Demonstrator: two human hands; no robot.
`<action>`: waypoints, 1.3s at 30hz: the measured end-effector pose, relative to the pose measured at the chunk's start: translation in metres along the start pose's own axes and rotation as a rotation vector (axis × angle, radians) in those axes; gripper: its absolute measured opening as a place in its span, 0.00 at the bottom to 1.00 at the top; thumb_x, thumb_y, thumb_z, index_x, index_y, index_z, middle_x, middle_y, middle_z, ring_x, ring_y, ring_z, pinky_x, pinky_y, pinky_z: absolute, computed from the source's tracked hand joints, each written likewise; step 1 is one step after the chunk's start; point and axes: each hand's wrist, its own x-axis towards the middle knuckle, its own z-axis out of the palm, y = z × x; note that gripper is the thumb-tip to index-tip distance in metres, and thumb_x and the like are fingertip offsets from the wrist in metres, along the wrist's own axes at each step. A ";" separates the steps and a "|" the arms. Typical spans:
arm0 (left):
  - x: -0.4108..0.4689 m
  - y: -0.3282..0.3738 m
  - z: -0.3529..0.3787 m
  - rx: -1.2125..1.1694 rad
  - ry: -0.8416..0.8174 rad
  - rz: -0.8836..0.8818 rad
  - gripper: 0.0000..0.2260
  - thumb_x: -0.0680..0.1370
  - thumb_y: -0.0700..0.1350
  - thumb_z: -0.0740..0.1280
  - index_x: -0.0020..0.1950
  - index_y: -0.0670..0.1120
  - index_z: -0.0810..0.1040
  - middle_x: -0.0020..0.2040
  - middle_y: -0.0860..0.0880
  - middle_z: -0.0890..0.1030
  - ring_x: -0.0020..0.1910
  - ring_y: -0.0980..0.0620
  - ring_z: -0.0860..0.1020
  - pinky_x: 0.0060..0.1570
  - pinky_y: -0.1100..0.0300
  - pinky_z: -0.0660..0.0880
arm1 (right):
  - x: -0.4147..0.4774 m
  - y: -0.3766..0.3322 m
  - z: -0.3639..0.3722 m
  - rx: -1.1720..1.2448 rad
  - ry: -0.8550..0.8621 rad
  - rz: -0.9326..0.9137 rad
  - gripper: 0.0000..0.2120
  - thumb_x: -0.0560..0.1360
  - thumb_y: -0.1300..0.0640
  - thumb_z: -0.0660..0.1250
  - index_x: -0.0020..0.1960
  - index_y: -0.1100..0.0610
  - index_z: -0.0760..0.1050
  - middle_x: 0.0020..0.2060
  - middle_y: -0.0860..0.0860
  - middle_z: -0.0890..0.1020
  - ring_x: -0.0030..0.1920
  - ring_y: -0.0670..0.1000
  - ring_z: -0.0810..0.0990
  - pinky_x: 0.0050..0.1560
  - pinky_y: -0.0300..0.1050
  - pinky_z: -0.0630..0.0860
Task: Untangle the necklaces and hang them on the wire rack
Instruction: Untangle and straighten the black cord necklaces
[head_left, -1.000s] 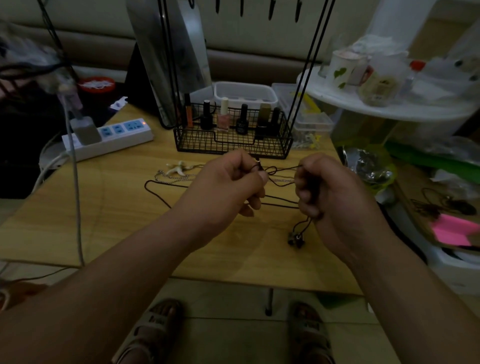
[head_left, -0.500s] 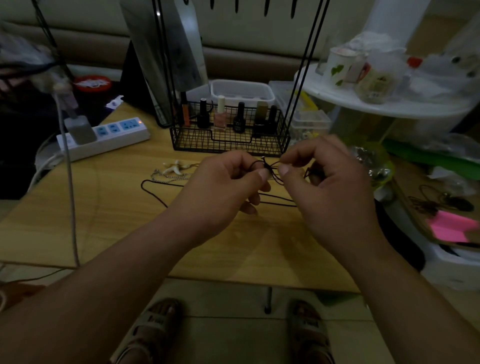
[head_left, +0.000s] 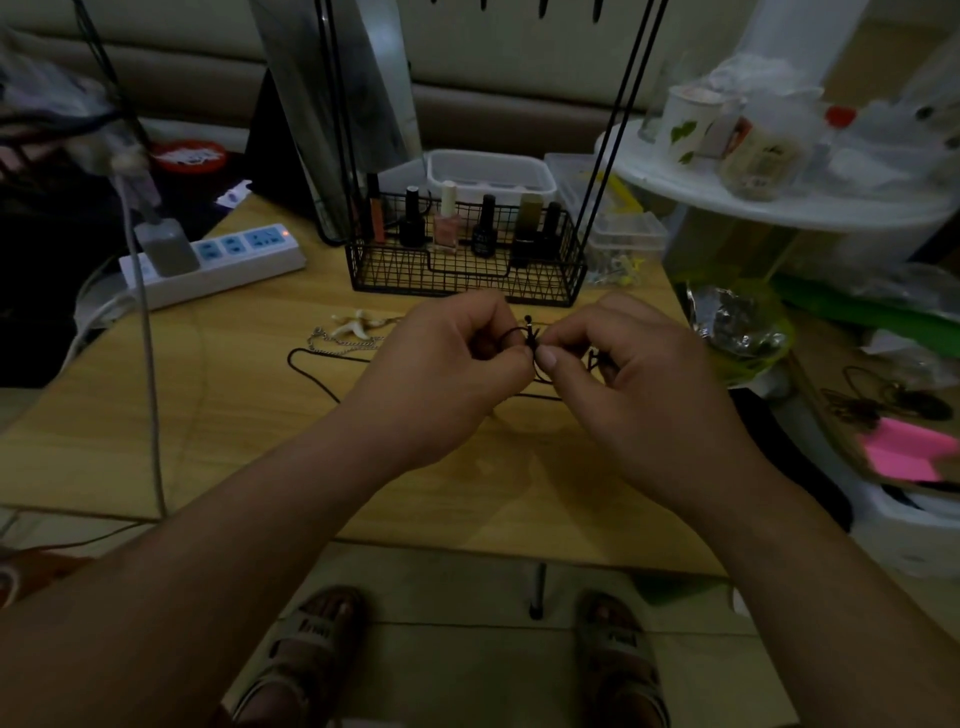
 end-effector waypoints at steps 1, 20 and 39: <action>0.000 0.000 0.000 0.007 -0.001 0.004 0.05 0.77 0.43 0.72 0.42 0.47 0.79 0.36 0.42 0.80 0.37 0.38 0.78 0.36 0.42 0.77 | 0.000 0.000 0.000 -0.029 -0.012 -0.023 0.02 0.79 0.55 0.71 0.50 0.50 0.82 0.43 0.42 0.77 0.40 0.39 0.73 0.38 0.40 0.67; 0.005 0.000 -0.002 -0.448 -0.064 -0.184 0.08 0.76 0.42 0.68 0.38 0.50 0.75 0.34 0.50 0.76 0.35 0.50 0.77 0.35 0.56 0.76 | 0.000 -0.009 -0.003 0.495 0.048 0.300 0.03 0.78 0.58 0.72 0.49 0.50 0.81 0.41 0.47 0.83 0.42 0.54 0.80 0.42 0.51 0.80; 0.001 -0.002 -0.005 0.061 -0.086 -0.014 0.04 0.81 0.42 0.70 0.53 0.51 0.80 0.42 0.49 0.83 0.40 0.49 0.82 0.40 0.49 0.80 | -0.004 -0.001 0.010 0.220 -0.055 0.233 0.04 0.78 0.54 0.72 0.46 0.45 0.81 0.40 0.41 0.83 0.38 0.43 0.79 0.37 0.45 0.75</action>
